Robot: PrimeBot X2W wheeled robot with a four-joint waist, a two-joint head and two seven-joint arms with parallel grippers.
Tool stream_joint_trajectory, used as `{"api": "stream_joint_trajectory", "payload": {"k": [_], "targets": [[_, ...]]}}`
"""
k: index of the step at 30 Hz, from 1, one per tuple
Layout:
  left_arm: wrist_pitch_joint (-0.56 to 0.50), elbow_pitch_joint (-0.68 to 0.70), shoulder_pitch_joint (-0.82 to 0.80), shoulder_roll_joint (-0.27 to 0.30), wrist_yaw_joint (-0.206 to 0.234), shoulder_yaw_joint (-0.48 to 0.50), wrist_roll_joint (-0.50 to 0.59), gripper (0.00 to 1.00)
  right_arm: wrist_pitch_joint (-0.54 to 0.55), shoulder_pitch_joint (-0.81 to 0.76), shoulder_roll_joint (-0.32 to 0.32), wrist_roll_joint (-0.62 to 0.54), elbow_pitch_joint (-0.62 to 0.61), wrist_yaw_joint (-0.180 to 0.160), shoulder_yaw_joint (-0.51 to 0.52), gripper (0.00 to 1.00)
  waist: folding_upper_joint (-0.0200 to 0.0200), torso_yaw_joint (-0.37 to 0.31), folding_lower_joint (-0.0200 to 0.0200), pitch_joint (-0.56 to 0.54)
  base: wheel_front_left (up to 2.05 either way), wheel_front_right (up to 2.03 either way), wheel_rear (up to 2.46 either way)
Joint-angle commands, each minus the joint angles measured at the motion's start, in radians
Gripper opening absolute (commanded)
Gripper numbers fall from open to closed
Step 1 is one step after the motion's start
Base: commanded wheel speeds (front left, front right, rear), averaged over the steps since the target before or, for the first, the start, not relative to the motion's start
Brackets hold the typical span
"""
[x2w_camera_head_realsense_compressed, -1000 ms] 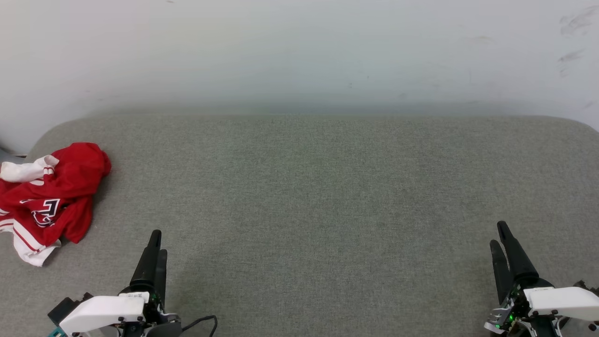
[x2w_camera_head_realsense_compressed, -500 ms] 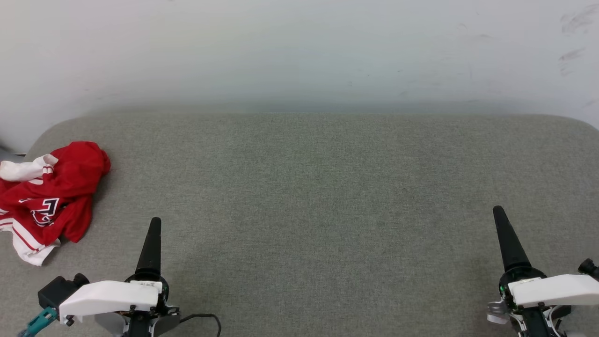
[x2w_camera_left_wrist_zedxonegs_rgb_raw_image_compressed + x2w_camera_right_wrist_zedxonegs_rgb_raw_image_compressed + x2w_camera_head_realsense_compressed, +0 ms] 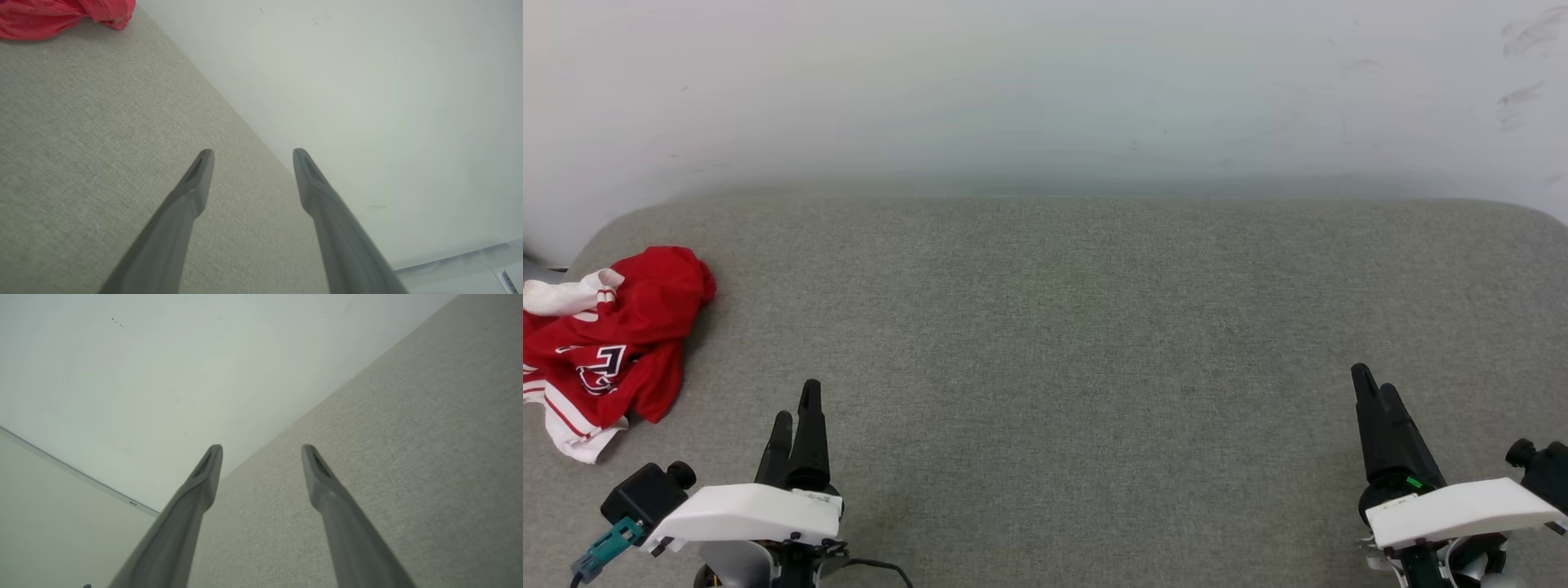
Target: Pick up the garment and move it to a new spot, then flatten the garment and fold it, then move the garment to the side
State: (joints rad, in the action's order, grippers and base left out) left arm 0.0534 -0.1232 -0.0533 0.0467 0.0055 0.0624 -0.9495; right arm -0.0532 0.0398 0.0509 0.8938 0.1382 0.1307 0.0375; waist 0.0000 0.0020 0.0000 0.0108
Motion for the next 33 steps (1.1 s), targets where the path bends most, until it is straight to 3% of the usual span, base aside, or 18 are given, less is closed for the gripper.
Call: {"api": "stream_joint_trajectory", "payload": {"k": [1, 19, 33], "targets": [[0.011, 0.019, -0.005, 0.003, 0.004, -0.007, 0.042, 1.0, -0.011, 0.007, 0.0, -0.041, -0.018, 0.0, -0.006, 1.0, 0.0, 0.0, 0.0, 0.0, 0.0, 0.0, 0.0], [0.068, 0.037, 0.012, 0.008, 0.045, -0.05, 0.346, 1.0, -0.068, -0.007, 0.0, -0.31, -0.047, 0.0, -0.02, 1.0, 0.0, 0.0, 0.0, 0.003, 0.0, 0.0, 0.0], [0.106, 0.058, 0.019, 0.029, 0.091, -0.1, 0.51, 1.0, -0.107, -0.018, 0.0, -0.485, -0.06, 0.0, -0.031, 1.0, 0.0, 0.004, 0.0, 0.002, 0.0, 0.0, 0.0]]}}
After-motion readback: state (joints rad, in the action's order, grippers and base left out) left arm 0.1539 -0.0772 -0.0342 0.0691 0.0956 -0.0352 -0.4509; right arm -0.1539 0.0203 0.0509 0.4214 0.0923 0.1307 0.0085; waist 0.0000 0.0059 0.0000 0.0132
